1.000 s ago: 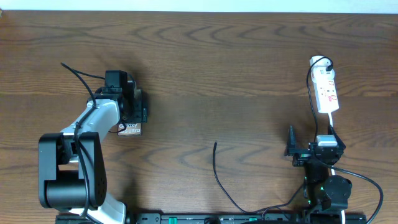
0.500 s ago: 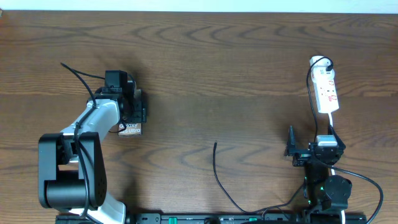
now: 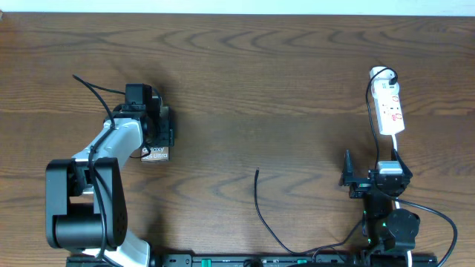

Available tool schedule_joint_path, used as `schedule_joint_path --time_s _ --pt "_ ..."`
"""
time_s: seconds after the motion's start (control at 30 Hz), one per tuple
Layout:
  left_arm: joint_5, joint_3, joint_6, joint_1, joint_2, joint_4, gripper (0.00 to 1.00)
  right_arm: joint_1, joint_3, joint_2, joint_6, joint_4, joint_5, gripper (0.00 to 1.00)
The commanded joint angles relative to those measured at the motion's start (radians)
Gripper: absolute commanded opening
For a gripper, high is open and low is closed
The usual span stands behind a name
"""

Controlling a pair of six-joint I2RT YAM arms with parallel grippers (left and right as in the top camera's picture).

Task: Plug charger to phone and switch on socket
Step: 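Close the left gripper on the phone's long edges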

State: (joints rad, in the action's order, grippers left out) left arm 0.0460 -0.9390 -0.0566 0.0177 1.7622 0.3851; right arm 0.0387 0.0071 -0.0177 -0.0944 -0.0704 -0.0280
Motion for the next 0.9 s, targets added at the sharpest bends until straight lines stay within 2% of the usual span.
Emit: schedule_joint_path --time_s 0.0,0.57,0.87 --pt "-0.031 0.044 -0.009 0.000 0.032 0.016 0.71 -0.008 -0.002 0.005 0.011 -0.005 0.003 0.99" --pt "-0.031 0.044 -0.009 0.000 0.032 0.016 0.69 -0.008 -0.002 0.005 0.011 -0.005 0.003 0.99" --pt "-0.031 0.044 -0.009 0.000 0.032 0.016 0.56 -0.008 -0.002 0.005 0.011 -0.005 0.003 0.99"
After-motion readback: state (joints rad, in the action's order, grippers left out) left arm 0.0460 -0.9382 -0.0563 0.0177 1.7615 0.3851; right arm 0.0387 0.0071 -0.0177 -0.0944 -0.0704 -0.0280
